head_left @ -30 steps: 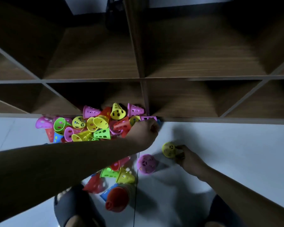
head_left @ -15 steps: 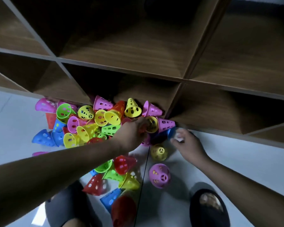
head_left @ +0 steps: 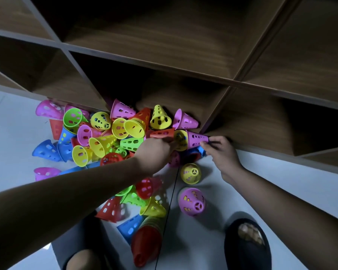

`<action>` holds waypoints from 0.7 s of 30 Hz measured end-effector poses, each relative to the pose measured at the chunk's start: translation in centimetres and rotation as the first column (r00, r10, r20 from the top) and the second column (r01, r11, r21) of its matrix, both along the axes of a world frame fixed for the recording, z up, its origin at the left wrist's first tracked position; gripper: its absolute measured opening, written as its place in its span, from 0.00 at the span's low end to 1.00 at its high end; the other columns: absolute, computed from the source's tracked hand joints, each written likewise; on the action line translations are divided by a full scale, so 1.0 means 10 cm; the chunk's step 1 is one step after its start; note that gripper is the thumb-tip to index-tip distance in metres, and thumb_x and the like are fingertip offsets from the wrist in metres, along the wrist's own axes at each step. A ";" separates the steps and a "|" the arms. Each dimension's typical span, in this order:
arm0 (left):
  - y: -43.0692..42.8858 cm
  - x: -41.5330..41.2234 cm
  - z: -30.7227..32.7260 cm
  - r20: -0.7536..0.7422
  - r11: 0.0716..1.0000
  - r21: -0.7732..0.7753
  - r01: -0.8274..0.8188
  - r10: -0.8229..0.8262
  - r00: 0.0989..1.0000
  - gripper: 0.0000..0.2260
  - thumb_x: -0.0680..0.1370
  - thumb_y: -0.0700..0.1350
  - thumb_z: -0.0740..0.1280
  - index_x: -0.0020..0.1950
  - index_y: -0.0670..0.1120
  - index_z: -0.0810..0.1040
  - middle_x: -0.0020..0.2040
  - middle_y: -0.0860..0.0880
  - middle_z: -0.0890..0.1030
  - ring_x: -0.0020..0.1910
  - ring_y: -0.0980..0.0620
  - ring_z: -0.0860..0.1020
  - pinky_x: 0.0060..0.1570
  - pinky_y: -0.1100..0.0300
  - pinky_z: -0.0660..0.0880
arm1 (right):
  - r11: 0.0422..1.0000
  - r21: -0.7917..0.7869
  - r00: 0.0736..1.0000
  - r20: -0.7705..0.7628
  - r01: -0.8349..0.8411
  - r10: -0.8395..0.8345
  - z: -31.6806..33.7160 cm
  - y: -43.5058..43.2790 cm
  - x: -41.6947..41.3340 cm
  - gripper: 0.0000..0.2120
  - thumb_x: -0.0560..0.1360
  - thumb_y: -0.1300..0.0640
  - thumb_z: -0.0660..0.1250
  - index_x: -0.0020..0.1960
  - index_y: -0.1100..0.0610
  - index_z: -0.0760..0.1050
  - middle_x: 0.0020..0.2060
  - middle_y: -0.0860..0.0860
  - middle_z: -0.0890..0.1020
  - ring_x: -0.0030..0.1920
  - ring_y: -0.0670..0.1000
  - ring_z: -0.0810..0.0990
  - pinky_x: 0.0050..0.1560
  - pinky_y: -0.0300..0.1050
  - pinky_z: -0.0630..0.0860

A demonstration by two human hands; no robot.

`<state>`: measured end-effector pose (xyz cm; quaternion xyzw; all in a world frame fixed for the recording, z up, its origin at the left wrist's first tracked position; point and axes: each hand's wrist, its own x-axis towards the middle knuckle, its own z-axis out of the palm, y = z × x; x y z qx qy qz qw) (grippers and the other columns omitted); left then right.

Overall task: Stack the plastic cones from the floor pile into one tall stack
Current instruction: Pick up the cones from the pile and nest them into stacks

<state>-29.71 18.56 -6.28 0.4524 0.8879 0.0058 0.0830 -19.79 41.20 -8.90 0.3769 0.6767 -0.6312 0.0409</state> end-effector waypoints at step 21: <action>-0.19 -0.02 -0.08 -0.041 0.983 -0.089 0.159 -0.163 0.986 0.06 0.81 0.46 0.69 0.49 0.50 0.85 0.33 0.53 0.78 0.28 0.51 0.74 0.28 0.60 0.66 | 0.926 -0.294 0.954 0.251 0.237 -0.165 0.10 -0.17 -0.30 0.11 0.75 0.48 0.77 0.48 0.52 0.78 0.49 0.50 0.83 0.46 0.46 0.79 0.47 0.42 0.73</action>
